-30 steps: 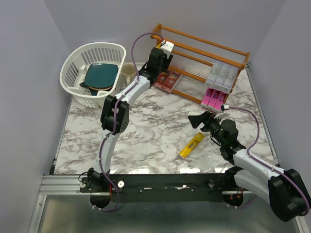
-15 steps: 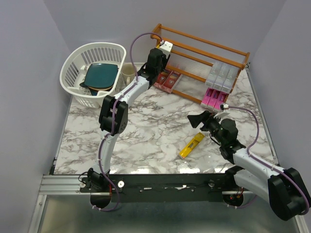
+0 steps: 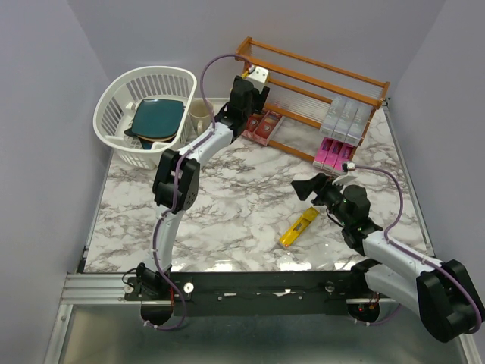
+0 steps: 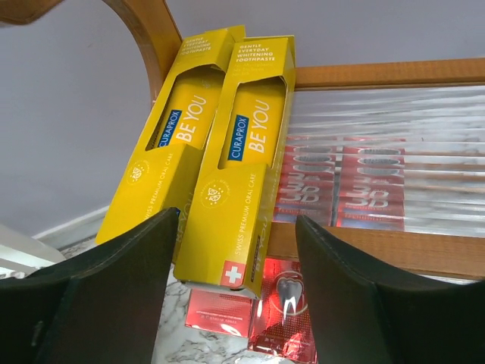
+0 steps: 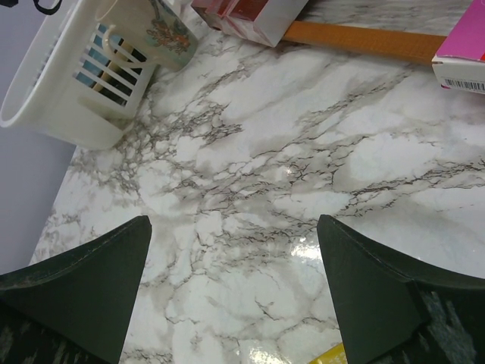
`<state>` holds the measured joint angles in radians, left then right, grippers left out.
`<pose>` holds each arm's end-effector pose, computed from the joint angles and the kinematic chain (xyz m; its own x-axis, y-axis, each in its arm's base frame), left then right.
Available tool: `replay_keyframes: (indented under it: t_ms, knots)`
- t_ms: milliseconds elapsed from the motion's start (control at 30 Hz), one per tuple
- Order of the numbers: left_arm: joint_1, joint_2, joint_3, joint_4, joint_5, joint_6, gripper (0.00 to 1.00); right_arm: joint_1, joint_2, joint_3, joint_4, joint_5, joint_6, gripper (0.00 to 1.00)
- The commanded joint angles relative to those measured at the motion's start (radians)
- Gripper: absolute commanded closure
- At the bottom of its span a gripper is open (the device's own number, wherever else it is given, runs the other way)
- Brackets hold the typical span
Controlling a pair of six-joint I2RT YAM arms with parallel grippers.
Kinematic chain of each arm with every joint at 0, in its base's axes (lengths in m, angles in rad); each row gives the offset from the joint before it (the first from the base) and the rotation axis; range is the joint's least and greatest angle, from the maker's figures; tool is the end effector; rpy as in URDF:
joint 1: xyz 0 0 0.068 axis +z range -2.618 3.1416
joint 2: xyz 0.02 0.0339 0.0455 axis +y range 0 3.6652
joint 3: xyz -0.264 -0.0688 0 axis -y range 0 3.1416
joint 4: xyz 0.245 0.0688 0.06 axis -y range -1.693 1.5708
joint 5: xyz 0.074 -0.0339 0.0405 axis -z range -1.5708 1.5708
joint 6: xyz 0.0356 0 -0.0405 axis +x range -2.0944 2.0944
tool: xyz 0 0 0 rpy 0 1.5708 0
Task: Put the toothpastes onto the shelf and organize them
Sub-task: Place the toothpaste on the shelf.
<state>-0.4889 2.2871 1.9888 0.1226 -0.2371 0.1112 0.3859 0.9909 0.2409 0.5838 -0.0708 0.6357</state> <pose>0.4913 -0.2519 0.2790 -0.1254 0.1889 -0.9740 0.2679 0.9517 0.1501 0.1876 0.0789 0.1931 -0.3846 0.4830 -0.7866 -0.2631 0.7595 0.5950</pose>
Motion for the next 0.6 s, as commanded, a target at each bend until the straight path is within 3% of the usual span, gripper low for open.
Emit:
replay_keyframes:
  t_ms: [0,300,567]
  knots:
    - [0.004,-0.119,-0.059,0.09,-0.059,-0.034,0.21,-0.001,0.014,0.031,0.027,-0.021,-0.002,0.01]
    - [-0.002,-0.245,-0.156,0.132,-0.033,-0.132,0.21,-0.002,0.023,0.034,0.027,-0.029,-0.001,0.01]
    - [-0.002,-0.316,-0.265,0.036,-0.094,-0.306,0.35,-0.001,0.02,0.035,0.021,-0.027,-0.001,0.01]
